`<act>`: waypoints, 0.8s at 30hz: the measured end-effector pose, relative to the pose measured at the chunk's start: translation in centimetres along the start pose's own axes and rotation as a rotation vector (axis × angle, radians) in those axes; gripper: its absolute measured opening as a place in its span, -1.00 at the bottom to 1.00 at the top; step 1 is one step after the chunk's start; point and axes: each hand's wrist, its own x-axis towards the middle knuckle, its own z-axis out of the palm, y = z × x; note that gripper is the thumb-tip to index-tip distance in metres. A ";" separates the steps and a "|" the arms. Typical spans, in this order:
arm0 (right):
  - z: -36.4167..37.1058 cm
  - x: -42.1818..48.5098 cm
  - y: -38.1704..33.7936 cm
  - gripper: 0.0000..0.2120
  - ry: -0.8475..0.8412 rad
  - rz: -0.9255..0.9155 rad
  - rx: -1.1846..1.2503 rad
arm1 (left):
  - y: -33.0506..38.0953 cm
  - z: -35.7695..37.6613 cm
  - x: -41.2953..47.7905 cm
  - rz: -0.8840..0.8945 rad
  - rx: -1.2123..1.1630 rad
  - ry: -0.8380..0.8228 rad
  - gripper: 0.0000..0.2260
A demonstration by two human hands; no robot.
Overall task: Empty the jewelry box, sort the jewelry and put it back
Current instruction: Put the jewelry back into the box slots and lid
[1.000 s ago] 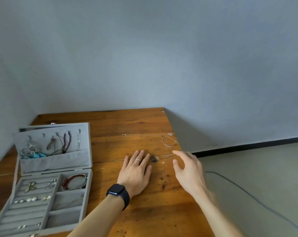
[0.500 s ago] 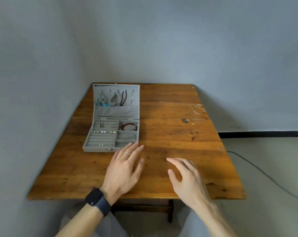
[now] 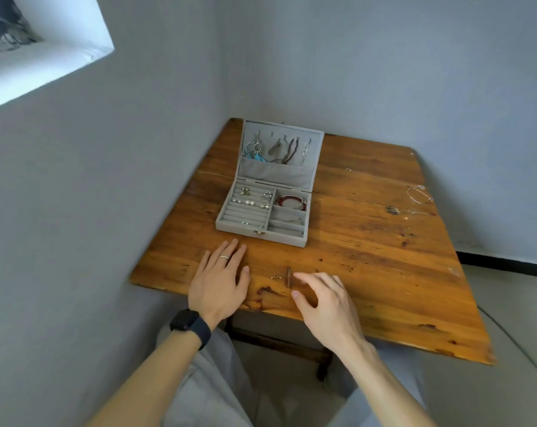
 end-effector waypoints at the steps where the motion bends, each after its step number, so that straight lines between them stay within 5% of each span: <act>1: 0.1 0.3 -0.2 -0.67 0.000 -0.002 -0.005 | 0.1 0.0 -0.1 -0.005 0.003 0.012 -0.48; 13: 2.8 2.7 -1.8 -0.91 0.139 -0.063 -0.047 | 0.1 0.2 -0.2 0.000 -0.006 0.058 -0.54; 24: -0.4 -2.0 3.1 -0.93 0.344 0.107 0.338 | 1.1 -0.3 -0.8 0.052 -0.268 0.087 -0.77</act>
